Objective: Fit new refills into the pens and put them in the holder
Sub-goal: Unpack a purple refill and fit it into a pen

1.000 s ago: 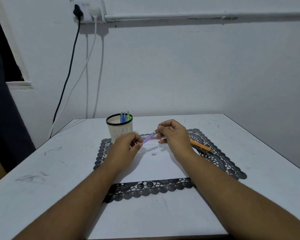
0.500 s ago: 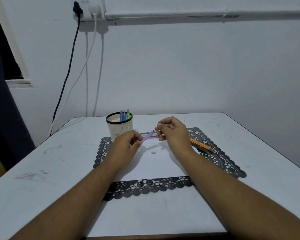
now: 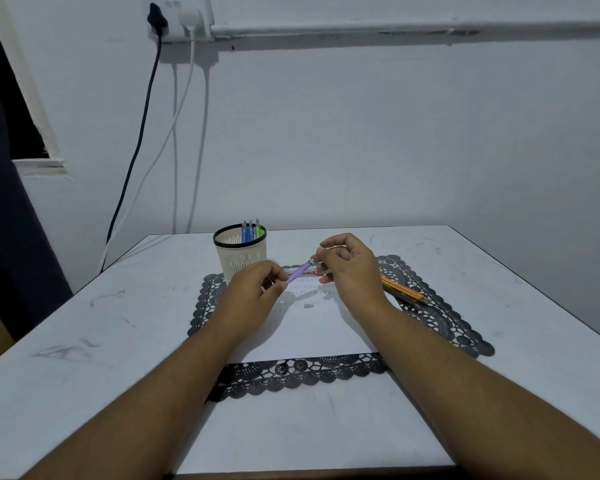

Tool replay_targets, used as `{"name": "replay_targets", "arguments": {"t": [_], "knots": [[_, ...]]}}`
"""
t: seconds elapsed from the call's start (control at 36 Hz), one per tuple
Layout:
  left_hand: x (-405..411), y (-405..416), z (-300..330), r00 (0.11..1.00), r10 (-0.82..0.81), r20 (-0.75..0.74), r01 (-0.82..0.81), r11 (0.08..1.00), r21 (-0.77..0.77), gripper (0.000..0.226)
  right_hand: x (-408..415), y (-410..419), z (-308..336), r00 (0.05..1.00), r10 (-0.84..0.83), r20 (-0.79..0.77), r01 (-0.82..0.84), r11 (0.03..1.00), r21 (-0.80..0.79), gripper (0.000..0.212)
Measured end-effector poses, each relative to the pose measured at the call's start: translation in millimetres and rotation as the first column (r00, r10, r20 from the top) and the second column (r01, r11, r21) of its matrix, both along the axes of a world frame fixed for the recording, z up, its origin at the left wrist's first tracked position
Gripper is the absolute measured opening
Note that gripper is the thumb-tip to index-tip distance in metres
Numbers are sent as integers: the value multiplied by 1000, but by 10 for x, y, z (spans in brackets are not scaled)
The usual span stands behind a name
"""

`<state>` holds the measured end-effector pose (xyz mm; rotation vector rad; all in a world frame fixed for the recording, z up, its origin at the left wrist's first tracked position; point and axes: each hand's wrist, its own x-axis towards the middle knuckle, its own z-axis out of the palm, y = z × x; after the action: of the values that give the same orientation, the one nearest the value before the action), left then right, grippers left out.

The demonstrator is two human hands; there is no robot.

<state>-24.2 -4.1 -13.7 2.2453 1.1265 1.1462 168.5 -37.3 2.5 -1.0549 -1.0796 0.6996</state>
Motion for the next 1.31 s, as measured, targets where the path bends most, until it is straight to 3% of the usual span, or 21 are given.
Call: {"name": "replay_targets", "arguments": {"t": [0.72, 1.17, 1.31], "knots": [[-9, 0, 0, 1000, -4, 2, 4, 1000, 2, 8, -8, 25, -9, 999, 15, -30, -14, 1000, 4, 7], [-15, 39, -17, 998, 0, 71, 3, 999, -39, 10, 46, 80, -61, 951, -42, 306, 44, 999, 0, 17], [-24, 47, -18, 997, 12, 70, -9, 999, -42, 9, 123, 103, -90, 886, 56, 460, 11, 990, -141, 16]]}}
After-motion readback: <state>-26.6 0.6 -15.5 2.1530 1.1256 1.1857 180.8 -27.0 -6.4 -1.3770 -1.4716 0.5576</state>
